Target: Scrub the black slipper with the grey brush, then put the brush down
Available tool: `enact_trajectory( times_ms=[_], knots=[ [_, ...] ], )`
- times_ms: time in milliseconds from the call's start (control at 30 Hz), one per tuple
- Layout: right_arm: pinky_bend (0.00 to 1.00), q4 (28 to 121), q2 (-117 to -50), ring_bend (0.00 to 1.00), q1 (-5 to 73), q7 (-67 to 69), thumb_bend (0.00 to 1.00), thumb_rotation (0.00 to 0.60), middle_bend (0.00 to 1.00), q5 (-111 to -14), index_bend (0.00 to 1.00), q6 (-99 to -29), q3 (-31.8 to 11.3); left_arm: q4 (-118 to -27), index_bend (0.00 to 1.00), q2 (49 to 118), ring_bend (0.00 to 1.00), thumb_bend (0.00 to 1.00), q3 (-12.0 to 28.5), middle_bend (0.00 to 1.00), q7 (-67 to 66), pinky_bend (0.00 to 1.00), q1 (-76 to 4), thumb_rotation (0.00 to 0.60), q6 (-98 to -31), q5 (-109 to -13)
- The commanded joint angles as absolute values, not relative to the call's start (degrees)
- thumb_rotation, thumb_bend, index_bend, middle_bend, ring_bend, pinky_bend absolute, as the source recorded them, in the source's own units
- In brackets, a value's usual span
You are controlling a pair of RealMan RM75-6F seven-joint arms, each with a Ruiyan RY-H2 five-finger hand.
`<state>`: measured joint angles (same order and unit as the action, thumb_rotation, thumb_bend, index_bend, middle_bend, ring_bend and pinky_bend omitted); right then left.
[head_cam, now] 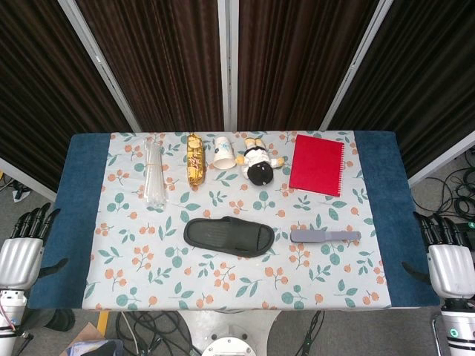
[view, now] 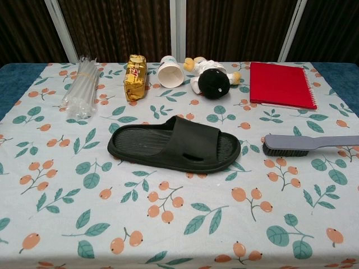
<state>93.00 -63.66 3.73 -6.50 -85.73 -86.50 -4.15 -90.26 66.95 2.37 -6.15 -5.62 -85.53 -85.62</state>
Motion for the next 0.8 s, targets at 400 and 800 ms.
enact_trajectory(
  times_ms=[400,800],
  knots=[
    [0.18,93.7,-62.4,0.09,6.3,-6.3,0.00,0.600,0.19,-86.1,0.05,-81.6,-3.8,-91.0,0.12,67.3,0.02,0.00,2.3,0.08,-7.1,0.11,-5.0,0.600,-85.4,-84.5],
    [0.25,85.3,-66.4,0.20,21.7,-5.8,0.00,0.600,0.32,-78.2,0.22,-55.4,-6.6,-90.9,0.12,67.2,0.02,0.00,1.5,0.08,-6.0,0.11,-4.5,0.600,-84.2,-83.7]
  ],
)
